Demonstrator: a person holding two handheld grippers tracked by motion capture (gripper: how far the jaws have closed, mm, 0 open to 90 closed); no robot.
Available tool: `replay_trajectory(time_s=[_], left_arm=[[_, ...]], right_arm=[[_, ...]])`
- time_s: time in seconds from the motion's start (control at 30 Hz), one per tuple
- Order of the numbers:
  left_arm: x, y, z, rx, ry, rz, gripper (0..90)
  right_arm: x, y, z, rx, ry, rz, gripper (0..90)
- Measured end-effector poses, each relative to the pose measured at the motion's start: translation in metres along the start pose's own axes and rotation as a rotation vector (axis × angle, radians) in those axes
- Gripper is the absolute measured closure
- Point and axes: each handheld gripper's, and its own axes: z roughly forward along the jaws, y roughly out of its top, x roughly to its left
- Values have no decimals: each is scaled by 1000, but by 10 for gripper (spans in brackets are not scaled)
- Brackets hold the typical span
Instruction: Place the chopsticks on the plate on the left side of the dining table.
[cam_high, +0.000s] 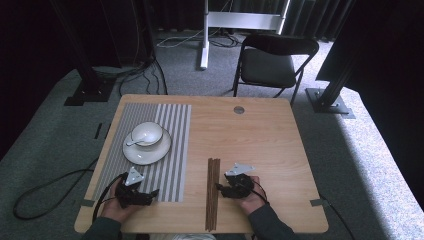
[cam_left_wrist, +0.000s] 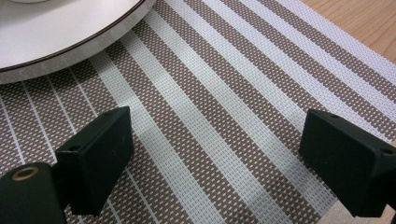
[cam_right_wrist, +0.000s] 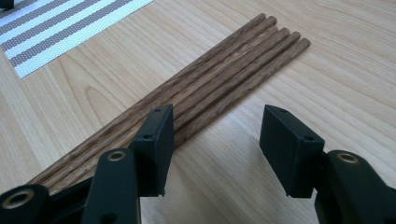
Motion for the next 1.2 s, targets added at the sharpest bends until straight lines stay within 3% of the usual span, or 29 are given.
replay_trajectory(time_s=[0.37, 1.2], left_arm=[[0, 0, 0, 0, 0, 0, 102], [0, 0, 0, 0, 0, 1, 102]], right_arm=[[5, 0, 2, 7, 13, -12, 442], [3, -3, -6, 47, -17, -42, 470]])
